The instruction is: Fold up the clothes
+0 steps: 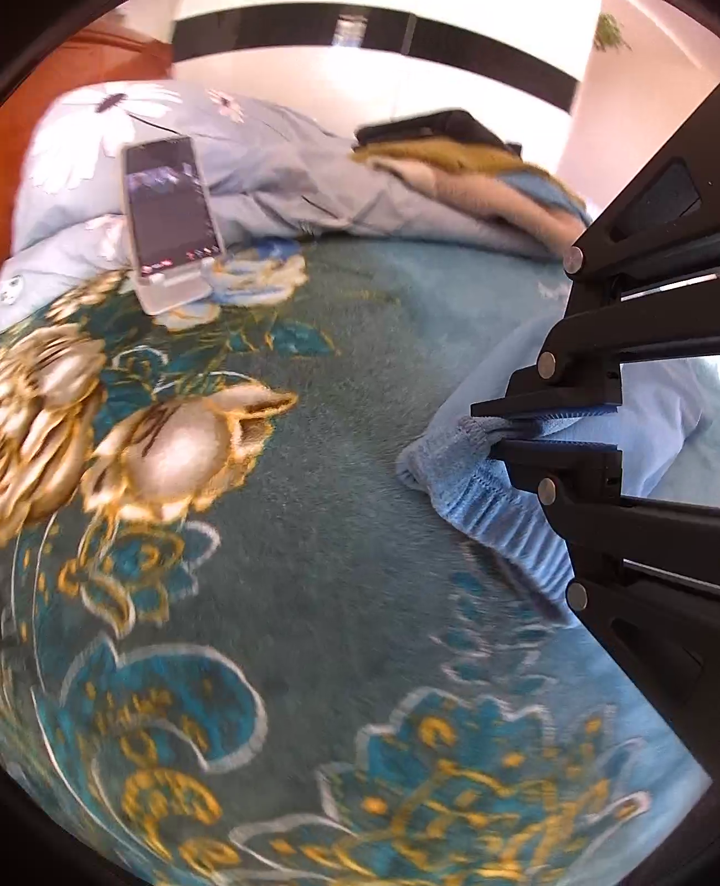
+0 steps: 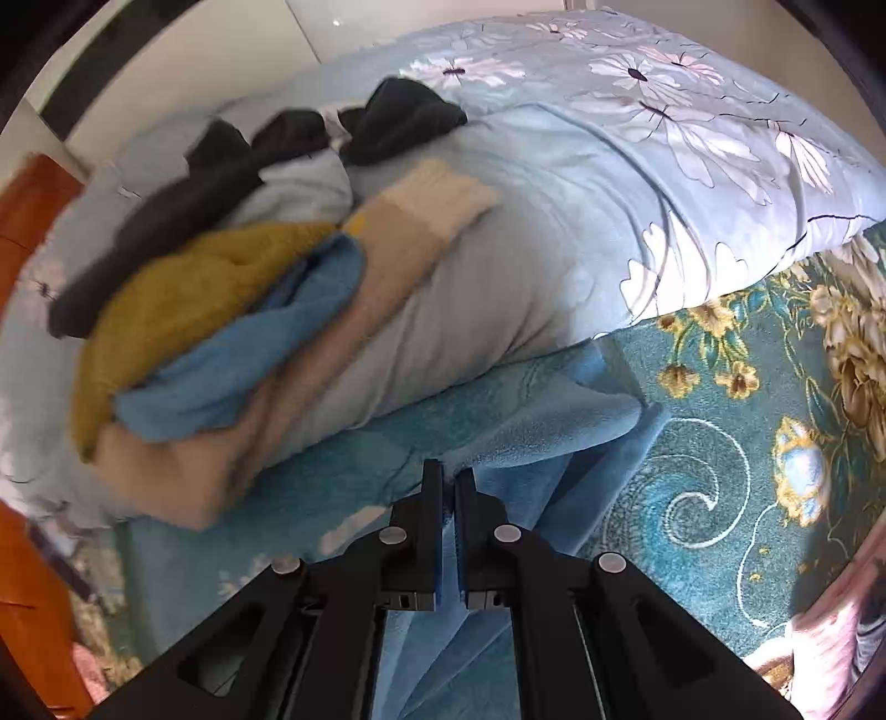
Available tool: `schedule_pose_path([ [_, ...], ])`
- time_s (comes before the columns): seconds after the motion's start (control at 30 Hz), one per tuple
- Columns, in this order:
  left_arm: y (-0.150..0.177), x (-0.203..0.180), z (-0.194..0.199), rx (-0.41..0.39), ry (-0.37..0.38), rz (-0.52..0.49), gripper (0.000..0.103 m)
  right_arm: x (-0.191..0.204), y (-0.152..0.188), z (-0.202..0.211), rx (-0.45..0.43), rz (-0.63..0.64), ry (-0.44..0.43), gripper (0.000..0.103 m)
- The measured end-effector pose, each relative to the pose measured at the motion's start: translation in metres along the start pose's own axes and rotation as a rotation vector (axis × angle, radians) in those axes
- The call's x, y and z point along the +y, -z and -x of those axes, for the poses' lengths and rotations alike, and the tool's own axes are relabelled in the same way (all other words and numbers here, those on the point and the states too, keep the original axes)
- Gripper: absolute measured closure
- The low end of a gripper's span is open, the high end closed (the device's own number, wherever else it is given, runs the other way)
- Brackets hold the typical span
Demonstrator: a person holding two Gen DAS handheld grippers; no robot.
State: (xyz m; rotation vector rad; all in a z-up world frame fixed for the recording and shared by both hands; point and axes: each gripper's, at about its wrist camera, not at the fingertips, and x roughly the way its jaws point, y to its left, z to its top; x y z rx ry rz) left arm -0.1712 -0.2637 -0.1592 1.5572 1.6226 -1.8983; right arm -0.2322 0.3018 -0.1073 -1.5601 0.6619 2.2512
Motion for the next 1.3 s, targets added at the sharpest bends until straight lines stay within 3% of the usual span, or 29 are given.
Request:
schedule_pose_path([
  [0.07,-0.005,-0.005,-0.008,0.009,-0.009,-0.036,0.090,0.003,-0.001,-0.013,0.010,-0.007,0.024,0.099],
  [0.17,-0.008,-0.011,-0.012,0.019,0.008,-0.091,0.071,0.004,-0.001,-0.029,0.029,-0.003,0.036,0.099],
  [0.23,-0.005,-0.016,-0.010,0.021,0.046,-0.134,0.052,0.003,0.001,-0.034,0.028,0.000,0.030,0.099],
  [0.3,0.000,-0.020,-0.004,0.015,0.083,-0.171,0.046,0.001,0.002,-0.037,0.027,0.002,0.015,0.094],
  [0.33,0.003,-0.022,0.000,0.013,0.098,-0.186,0.045,-0.001,0.004,-0.037,0.029,0.002,0.002,0.090],
  [0.4,0.011,-0.021,0.011,-0.003,0.126,-0.205,0.043,-0.006,0.006,-0.035,0.021,-0.004,-0.040,0.067],
  [0.47,0.020,-0.015,0.025,-0.036,0.117,-0.221,0.041,-0.013,0.008,-0.025,-0.004,-0.023,-0.123,0.057],
  [0.53,0.029,-0.003,0.037,-0.085,0.076,-0.230,0.037,-0.025,0.011,-0.007,-0.041,-0.034,-0.205,0.055],
  [0.6,0.037,0.015,0.044,-0.137,0.005,-0.210,0.036,-0.046,0.019,0.000,-0.053,-0.070,-0.231,0.051],
  [0.67,0.046,0.045,0.042,-0.135,-0.014,-0.144,0.036,-0.069,0.026,0.005,-0.062,-0.110,-0.250,0.049],
  [0.73,0.053,0.071,0.029,-0.076,0.006,-0.061,0.036,-0.092,0.034,0.010,-0.070,-0.150,-0.269,0.042],
  [0.87,0.059,0.086,0.013,-0.046,0.051,0.008,0.036,-0.128,0.051,-0.002,-0.027,-0.264,-0.302,0.041],
  [1.0,0.054,0.070,0.003,-0.061,0.060,-0.030,0.036,-0.139,0.059,-0.028,0.007,-0.412,-0.385,0.041],
  [1.23,0.050,0.055,-0.010,-0.089,0.016,-0.046,0.038,-0.115,0.045,-0.043,-0.014,-0.421,-0.367,0.042],
  [1.27,0.050,0.056,-0.010,-0.095,0.017,-0.036,0.038,-0.112,0.043,-0.044,-0.014,-0.417,-0.358,0.047],
  [1.3,0.049,0.057,-0.010,-0.100,0.022,-0.019,0.040,-0.110,0.041,-0.044,-0.010,-0.416,-0.349,0.060],
])
